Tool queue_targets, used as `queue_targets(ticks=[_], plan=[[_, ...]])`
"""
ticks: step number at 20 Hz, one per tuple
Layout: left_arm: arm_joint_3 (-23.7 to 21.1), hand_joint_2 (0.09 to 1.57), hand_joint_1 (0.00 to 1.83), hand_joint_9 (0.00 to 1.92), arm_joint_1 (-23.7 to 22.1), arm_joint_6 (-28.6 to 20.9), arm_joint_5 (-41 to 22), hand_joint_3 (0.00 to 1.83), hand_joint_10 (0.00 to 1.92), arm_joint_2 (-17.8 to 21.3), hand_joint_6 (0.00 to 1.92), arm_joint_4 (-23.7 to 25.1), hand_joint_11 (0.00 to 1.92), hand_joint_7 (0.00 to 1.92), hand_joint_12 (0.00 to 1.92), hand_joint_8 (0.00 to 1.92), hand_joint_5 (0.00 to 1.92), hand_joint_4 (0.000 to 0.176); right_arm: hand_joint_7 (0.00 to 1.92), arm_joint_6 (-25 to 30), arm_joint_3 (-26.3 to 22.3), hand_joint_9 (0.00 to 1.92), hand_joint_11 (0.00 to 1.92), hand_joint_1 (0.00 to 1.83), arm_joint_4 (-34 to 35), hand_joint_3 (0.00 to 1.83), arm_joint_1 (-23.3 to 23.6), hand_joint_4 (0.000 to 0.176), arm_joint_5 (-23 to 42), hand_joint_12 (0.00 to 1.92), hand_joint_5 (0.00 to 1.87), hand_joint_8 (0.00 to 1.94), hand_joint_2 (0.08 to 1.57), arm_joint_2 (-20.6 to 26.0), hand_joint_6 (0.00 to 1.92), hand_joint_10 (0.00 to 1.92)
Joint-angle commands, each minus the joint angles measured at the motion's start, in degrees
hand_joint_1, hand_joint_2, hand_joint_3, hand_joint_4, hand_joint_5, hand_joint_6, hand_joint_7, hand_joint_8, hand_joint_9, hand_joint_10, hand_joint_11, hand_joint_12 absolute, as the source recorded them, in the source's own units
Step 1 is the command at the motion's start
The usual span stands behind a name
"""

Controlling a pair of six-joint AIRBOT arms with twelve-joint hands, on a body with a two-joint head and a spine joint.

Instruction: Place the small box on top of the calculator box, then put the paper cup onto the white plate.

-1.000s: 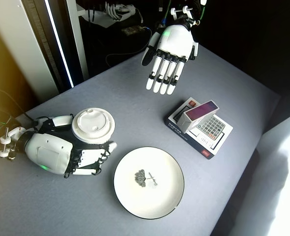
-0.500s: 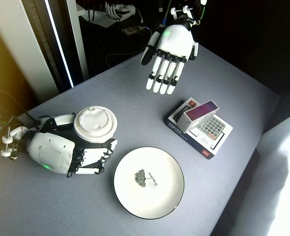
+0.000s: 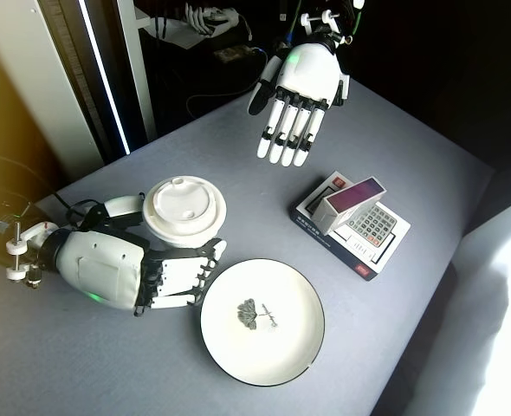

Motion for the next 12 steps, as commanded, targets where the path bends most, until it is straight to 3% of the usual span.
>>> queue_targets(ticks=[1, 2, 3, 4, 5, 6, 7, 10, 12], plan=[[0.2, 1.31, 0.30, 0.38, -0.7, -0.1, -5.2, 0.00, 0.00, 0.1, 0.00, -1.6, 0.05, 0.38, 0.78, 0.01, 0.37, 0.000, 1.04, 0.8, -0.1, 0.86, 0.57, 1.24, -0.5, 0.00, 1.0, 0.000, 7.5, 1.18, 0.85, 0.97, 1.13, 0.9, 1.10, 0.52], [0.2, 1.32, 0.25, 0.38, -0.7, -0.1, -5.2, 0.00, 0.00, 0.1, 0.00, -1.6, 0.04, 0.38, 0.78, 0.00, 0.36, 0.000, 1.05, 0.6, -0.1, 0.92, 0.55, 1.23, 0.0, 0.00, 1.8, 0.000, 7.1, 1.19, 0.86, 0.95, 1.13, 1.1, 1.11, 0.37], [0.3, 1.32, 0.26, 0.40, -0.7, -0.1, -5.2, 0.00, 0.01, 0.1, 0.01, -1.6, 0.05, 0.40, 0.78, 0.01, 0.38, 0.000, 1.05, 0.2, 0.0, 0.85, 0.55, 1.34, 1.0, 0.00, 2.8, 0.000, 6.6, 1.23, 0.80, 0.91, 1.14, 1.1, 1.12, 1.11], [0.3, 1.32, 0.27, 0.41, -0.7, -0.1, -5.2, 0.00, 0.01, 0.1, 0.01, -1.5, 0.07, 0.40, 0.79, 0.01, 0.38, 0.000, 1.04, -0.1, 0.1, 0.81, 0.55, 1.36, 1.7, 0.00, 3.8, 0.000, 5.7, 1.25, 0.78, 0.93, 1.14, 1.1, 1.14, 1.28], [0.3, 1.33, 0.30, 0.36, -0.7, -0.1, -5.2, 0.01, 0.00, 0.1, 0.00, -1.4, 0.01, 0.37, 0.77, 0.00, 0.35, 0.000, 1.04, -0.9, 0.2, 0.81, 0.53, 1.37, 2.6, 0.00, 5.1, 0.000, 4.7, 1.27, 0.78, 0.93, 1.14, 1.0, 1.13, 1.31], [0.3, 1.33, 0.33, 0.35, -0.7, -0.1, -5.2, 0.00, 0.00, 0.0, 0.00, -1.4, 0.00, 0.35, 0.77, 0.00, 0.35, 0.000, 1.07, -1.4, 0.2, 0.80, 0.50, 1.27, 3.4, 0.00, 5.9, 0.000, 4.1, 1.26, 0.82, 0.93, 1.13, 1.0, 1.11, 0.82], [0.3, 1.33, 0.37, 0.35, -0.7, -0.1, -5.2, 0.00, 0.00, 0.0, 0.00, -1.3, 0.00, 0.35, 0.74, 0.00, 0.35, 0.000, 1.08, -1.9, 0.7, 0.85, 0.46, 1.26, 3.7, 0.00, 7.0, 0.000, 3.5, 1.25, 0.87, 0.97, 1.12, 0.7, 0.99, 0.63], [0.3, 1.32, 0.37, 0.34, -0.7, -0.1, -5.2, 0.00, 0.00, 0.0, 0.00, -1.2, 0.00, 0.34, 0.75, 0.00, 0.35, 0.000, 1.03, -3.0, 3.8, 0.90, 0.47, 1.24, 6.8, 0.00, 10.4, 0.000, -1.4, 1.24, 0.87, 1.03, 1.13, -0.8, 1.03, 0.39], [0.4, 1.33, 0.34, 0.33, -0.7, -0.1, -5.2, 0.00, 0.00, 0.0, 0.00, -1.2, 0.00, 0.33, 0.74, 0.00, 0.34, 0.000, 1.02, -3.7, 6.6, 0.92, 0.52, 1.23, 8.6, 0.00, 11.9, 0.000, -3.7, 1.23, 0.85, 1.06, 1.14, -2.2, 1.06, 0.36]])
